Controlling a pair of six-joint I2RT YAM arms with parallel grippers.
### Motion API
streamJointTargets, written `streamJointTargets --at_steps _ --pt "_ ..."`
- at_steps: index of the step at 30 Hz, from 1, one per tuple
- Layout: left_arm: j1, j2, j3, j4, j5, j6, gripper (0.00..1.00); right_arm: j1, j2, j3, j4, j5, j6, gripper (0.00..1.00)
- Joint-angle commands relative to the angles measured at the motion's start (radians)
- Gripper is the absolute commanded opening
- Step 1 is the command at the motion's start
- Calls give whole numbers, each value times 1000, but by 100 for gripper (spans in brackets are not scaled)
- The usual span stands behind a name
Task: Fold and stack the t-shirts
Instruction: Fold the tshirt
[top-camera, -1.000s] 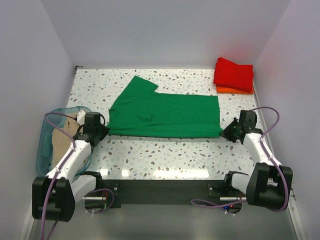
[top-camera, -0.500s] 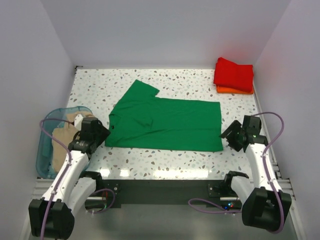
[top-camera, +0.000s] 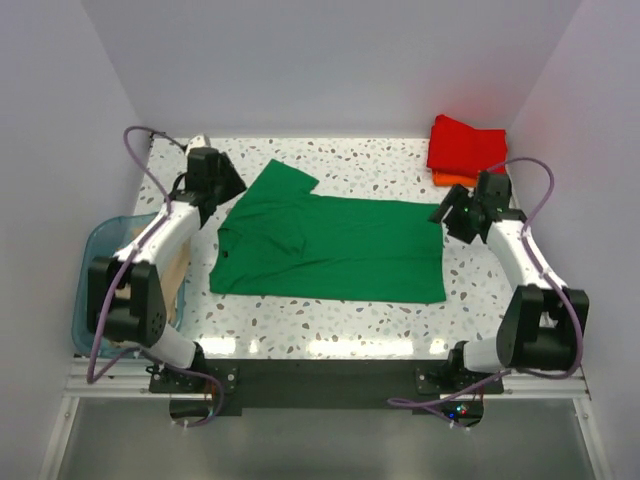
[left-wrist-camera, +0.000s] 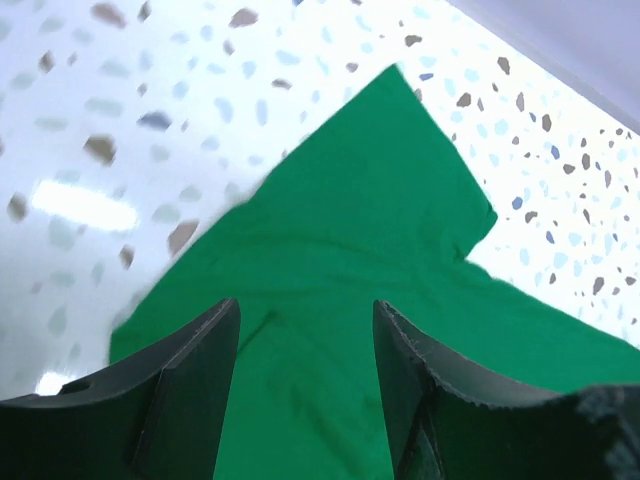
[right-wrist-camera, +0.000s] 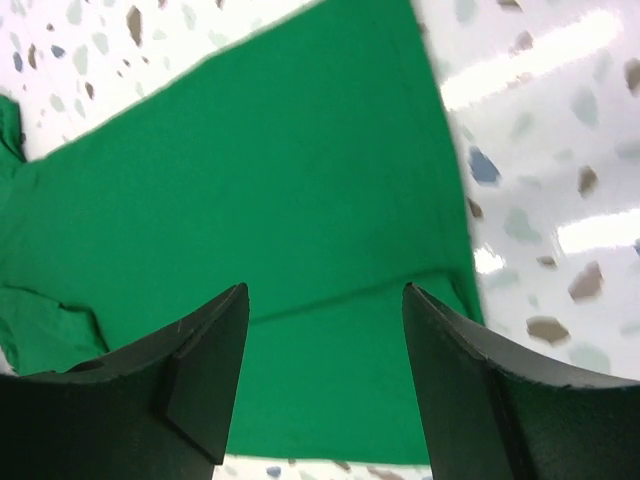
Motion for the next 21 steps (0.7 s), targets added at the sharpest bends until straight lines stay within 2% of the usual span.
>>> streamJointTargets --at_steps 1,6,12,17,21 --pt "-10 155 160 118 36 150 61 57 100 130 78 49 -46 66" --pt "-13 432 386 166 85 253 61 85 253 222 144 63 -46 65" --pt "-13 731 673 154 174 337 61 88 347 277 212 60 -50 64" --pt "-15 906 831 151 191 357 61 89 377 276 270 40 -46 64" --pt "-18 959 862 174 198 353 62 89 368 250 316 40 -42 64"
